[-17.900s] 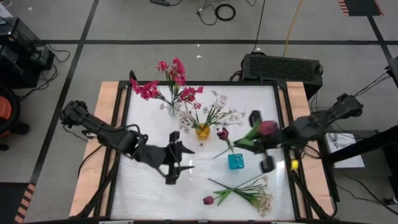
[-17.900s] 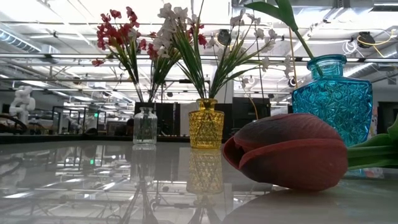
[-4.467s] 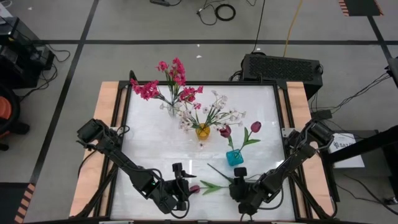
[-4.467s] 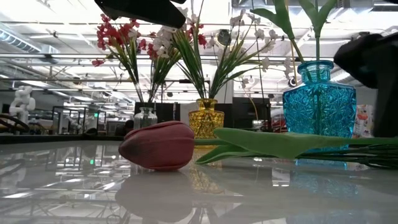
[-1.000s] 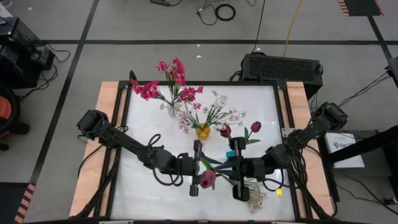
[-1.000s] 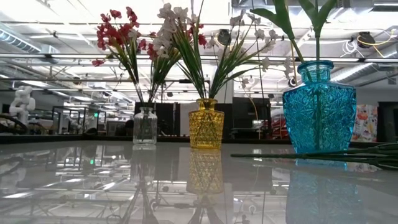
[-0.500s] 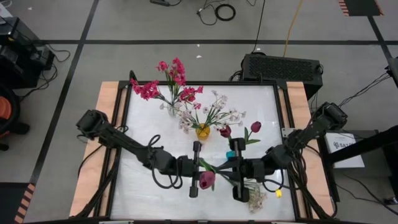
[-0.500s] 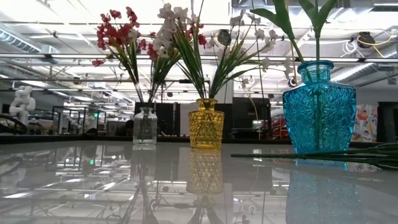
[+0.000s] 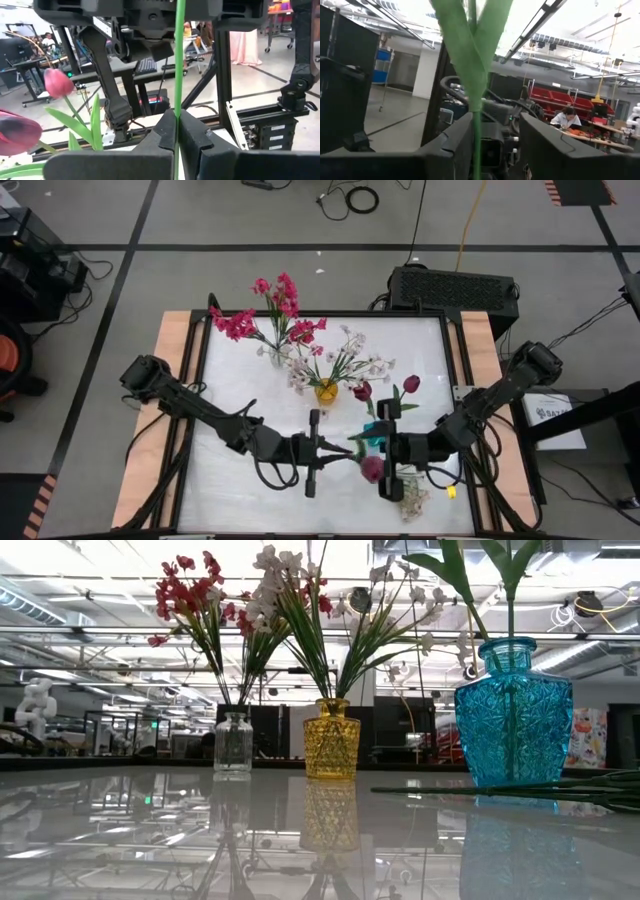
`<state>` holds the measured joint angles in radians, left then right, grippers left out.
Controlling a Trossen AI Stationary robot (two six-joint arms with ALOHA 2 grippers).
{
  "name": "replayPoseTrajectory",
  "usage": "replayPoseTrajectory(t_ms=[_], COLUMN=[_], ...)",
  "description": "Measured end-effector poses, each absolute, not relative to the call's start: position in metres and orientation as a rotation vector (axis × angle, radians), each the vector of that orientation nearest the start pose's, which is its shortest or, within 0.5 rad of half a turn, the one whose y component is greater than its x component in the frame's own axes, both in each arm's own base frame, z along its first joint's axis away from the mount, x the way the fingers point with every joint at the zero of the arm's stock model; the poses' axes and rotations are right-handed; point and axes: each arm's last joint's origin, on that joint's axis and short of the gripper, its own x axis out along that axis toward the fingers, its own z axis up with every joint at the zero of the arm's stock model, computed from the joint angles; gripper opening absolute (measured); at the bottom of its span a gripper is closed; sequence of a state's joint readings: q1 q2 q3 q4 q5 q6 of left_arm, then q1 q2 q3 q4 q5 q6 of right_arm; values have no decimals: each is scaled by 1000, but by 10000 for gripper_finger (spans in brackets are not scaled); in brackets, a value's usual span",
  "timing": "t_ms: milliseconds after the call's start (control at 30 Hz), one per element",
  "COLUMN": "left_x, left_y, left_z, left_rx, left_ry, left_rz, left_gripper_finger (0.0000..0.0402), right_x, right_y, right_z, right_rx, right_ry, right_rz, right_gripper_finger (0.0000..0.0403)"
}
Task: Sort flowers into vase by color
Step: Put the red flower into the blue vase
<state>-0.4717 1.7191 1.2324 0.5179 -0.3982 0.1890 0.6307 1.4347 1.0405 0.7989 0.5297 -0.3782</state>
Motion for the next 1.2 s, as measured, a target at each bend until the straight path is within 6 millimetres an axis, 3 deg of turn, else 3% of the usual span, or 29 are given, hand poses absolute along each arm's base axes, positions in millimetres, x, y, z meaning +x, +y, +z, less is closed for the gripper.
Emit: replayPoseTrajectory(t_ms=[167,467,700,800,967,1200], left_x=[360,360,360,359,353,333], left_y=[-171,-170,-169,-170,-171,-175], left_z=[306,305,305,303,306,319], left_rx=[174,178,180,159,89,115], left_ry=[-38,-23,-18,-6,38,99], left_rz=[-64,-28,-23,-29,-60,-9], left_gripper_finger=[6,10,33,65,154,257], right_x=[264,261,250,245,236,214], right_y=[175,176,177,178,186,191], right_z=[364,365,369,370,369,377], right_rx=[-148,-135,-145,-148,-174,-186], right_ry=[-336,-317,-275,-256,-211,-167], right_rz=[40,8,-25,-44,-116,-174], right_gripper_finger=[124,12,5,3,2,1])
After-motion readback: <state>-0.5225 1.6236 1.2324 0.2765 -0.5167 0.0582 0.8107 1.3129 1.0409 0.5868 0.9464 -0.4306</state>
